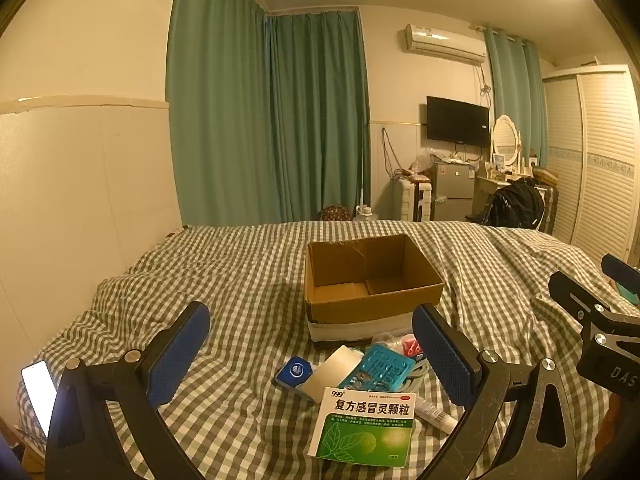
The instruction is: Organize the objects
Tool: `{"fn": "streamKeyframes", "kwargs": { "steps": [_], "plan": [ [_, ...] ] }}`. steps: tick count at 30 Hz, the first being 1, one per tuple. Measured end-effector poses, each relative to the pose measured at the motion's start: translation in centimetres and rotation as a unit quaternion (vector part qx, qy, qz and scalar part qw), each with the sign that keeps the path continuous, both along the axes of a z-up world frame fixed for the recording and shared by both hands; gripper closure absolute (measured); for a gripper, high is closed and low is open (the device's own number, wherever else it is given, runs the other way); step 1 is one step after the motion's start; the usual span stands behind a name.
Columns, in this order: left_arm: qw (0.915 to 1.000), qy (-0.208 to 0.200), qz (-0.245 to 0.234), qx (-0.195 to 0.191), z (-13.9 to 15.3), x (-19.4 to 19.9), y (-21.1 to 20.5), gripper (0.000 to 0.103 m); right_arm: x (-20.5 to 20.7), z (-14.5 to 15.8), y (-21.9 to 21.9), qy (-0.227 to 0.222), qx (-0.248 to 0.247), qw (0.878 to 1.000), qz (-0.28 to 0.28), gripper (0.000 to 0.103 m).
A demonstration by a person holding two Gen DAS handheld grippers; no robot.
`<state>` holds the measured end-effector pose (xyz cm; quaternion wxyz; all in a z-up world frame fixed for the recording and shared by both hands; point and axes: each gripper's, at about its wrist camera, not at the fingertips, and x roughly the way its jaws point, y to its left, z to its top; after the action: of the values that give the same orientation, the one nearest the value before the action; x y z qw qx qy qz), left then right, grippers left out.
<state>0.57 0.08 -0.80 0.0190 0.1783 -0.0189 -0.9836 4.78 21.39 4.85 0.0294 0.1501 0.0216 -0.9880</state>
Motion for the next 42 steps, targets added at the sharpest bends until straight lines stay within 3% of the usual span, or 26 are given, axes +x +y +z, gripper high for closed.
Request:
{"fn": "streamKeyframes", "kwargs": {
  "steps": [42],
  "plan": [
    [1.0000,-0.002,-0.008,0.003,0.12,0.43,0.10,0.000,0.07,-0.03,0.17,-0.009,-0.006,1.000,0.014,0.000]
  ]
}}
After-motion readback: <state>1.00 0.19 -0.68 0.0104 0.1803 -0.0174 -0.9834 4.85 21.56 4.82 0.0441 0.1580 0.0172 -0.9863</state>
